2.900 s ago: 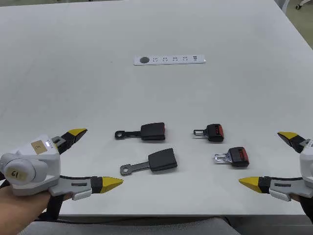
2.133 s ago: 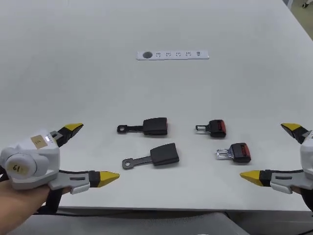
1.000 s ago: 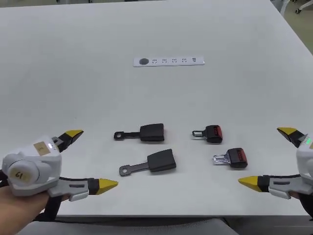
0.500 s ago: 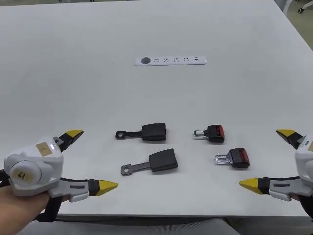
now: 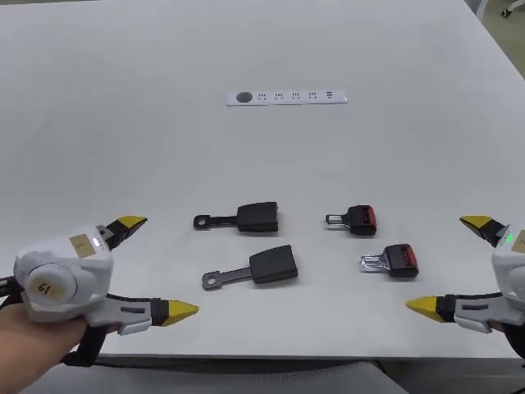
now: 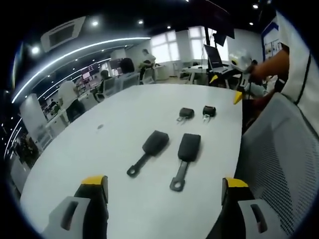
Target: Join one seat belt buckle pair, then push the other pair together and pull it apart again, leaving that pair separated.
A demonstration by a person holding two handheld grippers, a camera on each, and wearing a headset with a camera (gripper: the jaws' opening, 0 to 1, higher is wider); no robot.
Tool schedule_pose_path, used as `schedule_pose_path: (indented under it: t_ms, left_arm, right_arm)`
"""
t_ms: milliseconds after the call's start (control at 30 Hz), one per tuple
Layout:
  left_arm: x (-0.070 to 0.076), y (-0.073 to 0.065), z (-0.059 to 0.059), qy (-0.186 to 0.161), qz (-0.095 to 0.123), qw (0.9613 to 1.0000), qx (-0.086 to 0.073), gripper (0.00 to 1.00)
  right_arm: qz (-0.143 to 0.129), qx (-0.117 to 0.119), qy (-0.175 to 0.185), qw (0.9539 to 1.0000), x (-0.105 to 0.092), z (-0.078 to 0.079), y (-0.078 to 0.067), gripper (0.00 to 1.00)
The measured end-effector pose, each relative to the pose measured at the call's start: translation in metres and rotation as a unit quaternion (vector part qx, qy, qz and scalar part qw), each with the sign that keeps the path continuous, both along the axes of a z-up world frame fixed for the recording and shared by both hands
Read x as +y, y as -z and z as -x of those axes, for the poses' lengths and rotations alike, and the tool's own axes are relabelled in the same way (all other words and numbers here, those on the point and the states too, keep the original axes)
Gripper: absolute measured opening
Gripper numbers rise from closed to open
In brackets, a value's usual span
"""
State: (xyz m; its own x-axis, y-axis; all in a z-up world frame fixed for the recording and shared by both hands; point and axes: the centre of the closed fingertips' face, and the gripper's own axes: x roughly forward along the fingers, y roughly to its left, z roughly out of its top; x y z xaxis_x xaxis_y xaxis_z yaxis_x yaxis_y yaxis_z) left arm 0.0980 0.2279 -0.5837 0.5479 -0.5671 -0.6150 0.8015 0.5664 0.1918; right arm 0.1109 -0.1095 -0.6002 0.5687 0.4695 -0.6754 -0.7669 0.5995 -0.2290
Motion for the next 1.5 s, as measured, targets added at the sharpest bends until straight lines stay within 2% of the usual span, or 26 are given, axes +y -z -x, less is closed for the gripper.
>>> schedule_pose_path:
  t_ms: [100, 233, 400, 500, 567, 667, 800, 967, 1133, 1300, 1367, 1500]
  left_arm:
    - [0.000, 0.002, -0.002, -0.001, 0.007, 0.9999, 0.008, 0.95]
    - [-0.005, 0.006, -0.003, 0.005, 0.000, 0.9999, 0.013, 0.95]
    - [-0.013, 0.006, -0.004, 0.012, -0.001, 0.9997, 0.021, 0.94]
    - [-0.014, 0.007, -0.005, 0.018, 0.001, 0.9995, 0.024, 0.93]
    - [-0.018, 0.009, -0.006, 0.026, -0.003, 0.9993, 0.027, 0.92]
    - [-0.023, 0.015, -0.006, 0.051, -0.030, 0.9978, 0.029, 0.90]
    - [-0.031, 0.021, -0.006, 0.061, -0.034, 0.9966, 0.043, 0.87]
    - [-0.044, 0.023, -0.009, 0.077, -0.043, 0.9948, 0.050, 0.86]
    - [-0.058, 0.024, -0.010, 0.094, -0.043, 0.9931, 0.055, 0.86]
    - [-0.064, 0.033, -0.014, 0.106, -0.043, 0.9911, 0.068, 0.86]
    - [-0.070, 0.037, -0.014, 0.108, -0.042, 0.9900, 0.080, 0.86]
    - [-0.082, 0.040, -0.018, 0.113, -0.038, 0.9891, 0.086, 0.85]
  right_arm:
    - [0.002, 0.001, -0.004, 1.0000, 0.001, -0.001, 0.000, 0.90]
    - [0.003, 0.004, -0.011, 0.9999, 0.004, -0.002, 0.000, 0.89]
    - [0.017, 0.004, -0.032, 0.9994, 0.007, -0.004, 0.003, 0.88]
    - [0.030, 0.011, -0.046, 0.9984, 0.006, -0.004, 0.007, 0.84]
    - [0.027, 0.020, -0.052, 0.9981, 0.008, -0.005, 0.011, 0.84]
    - [0.033, 0.023, -0.065, 0.9971, 0.011, -0.005, 0.014, 0.83]
    - [0.039, 0.029, -0.079, 0.9957, 0.013, -0.008, 0.016, 0.82]
    - [0.043, 0.039, -0.090, 0.9943, 0.017, -0.012, 0.020, 0.82]
    - [0.053, 0.052, -0.108, 0.9913, 0.020, -0.014, 0.027, 0.81]
    - [0.061, 0.059, -0.121, 0.9890, 0.021, -0.017, 0.032, 0.80]
    - [0.066, 0.061, -0.125, 0.9881, 0.021, -0.020, 0.035, 0.80]
    - [0.065, 0.074, -0.133, 0.9861, 0.024, -0.019, 0.038, 0.78]
